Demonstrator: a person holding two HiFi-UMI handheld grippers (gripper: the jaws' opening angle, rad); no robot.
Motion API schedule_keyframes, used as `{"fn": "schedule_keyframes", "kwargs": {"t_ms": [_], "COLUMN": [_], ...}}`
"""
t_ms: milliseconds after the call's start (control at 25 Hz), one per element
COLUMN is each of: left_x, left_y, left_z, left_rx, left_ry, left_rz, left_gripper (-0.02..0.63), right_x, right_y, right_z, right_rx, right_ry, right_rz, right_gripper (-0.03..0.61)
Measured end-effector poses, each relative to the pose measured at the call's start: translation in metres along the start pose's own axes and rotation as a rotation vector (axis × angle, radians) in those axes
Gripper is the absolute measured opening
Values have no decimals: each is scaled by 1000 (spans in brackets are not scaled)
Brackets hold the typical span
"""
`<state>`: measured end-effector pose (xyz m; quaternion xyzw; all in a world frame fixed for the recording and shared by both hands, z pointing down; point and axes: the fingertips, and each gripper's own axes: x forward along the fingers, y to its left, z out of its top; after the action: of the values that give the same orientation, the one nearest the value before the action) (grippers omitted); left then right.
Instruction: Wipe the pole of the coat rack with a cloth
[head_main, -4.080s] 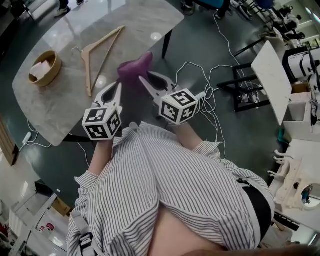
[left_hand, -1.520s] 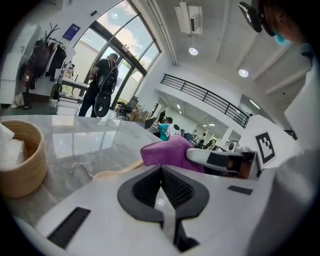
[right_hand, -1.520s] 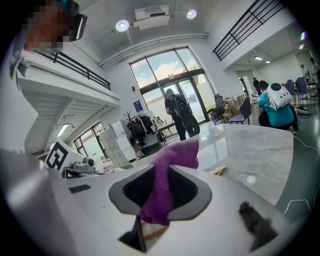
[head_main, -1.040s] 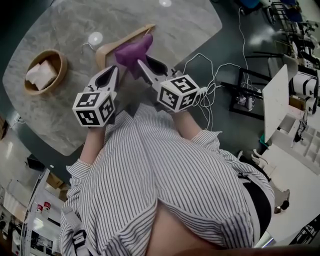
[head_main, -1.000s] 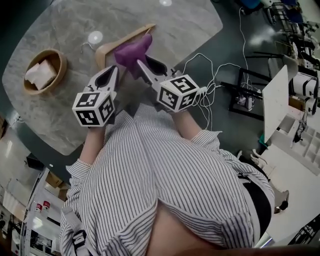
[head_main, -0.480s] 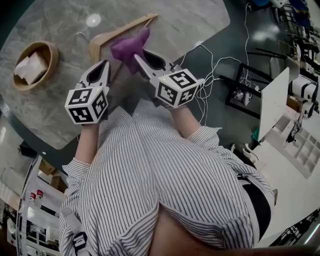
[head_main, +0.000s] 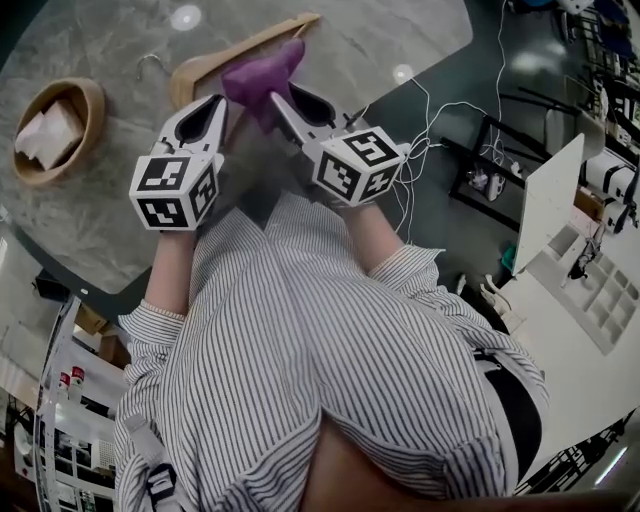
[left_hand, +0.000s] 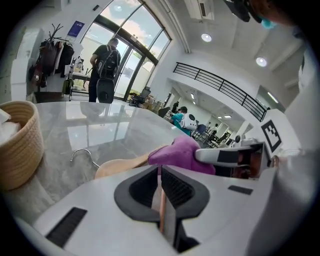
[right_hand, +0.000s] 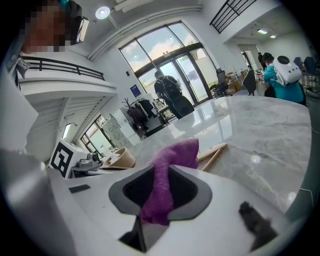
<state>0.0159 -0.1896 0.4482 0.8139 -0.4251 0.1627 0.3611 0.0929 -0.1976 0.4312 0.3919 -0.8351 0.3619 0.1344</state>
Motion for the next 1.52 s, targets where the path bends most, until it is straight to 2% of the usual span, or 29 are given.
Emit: {"fn": "schedule_keyframes", "kwargs": {"t_ms": [200, 400, 480, 560, 640, 960, 1200, 1520], "left_x": [15, 23, 22, 21, 20, 7, -2, -5], "left_y": [8, 17, 24, 31, 38, 64, 77, 77], "left_z": [7, 10, 7, 1, -4, -24, -43, -64], "left_rx": [55, 72, 73, 69, 69, 31, -52, -72], "left_ry": [11, 23, 37, 58, 76, 116, 140, 191], "left_rz": [27, 64, 92, 118, 149, 242, 283, 295], "left_gripper": [12, 17, 43, 116, 135, 209, 212, 210], "right_x": [6, 6, 7, 8, 8, 10, 15, 17], "right_y": [-13, -27, -33, -38, -44, -58, -59, -62], "right_z": [5, 9, 10, 11, 13, 21, 21, 19], "right_rx": [15, 25, 28, 31, 34, 29, 33, 33], "right_ry": [-16, -24, -24, -25, -29, -40, -52, -55], "right_rz": [-10, -26, -33, -42, -53, -81, -89, -100], "right_gripper": [91, 91, 91, 91, 89, 91, 91, 91]}}
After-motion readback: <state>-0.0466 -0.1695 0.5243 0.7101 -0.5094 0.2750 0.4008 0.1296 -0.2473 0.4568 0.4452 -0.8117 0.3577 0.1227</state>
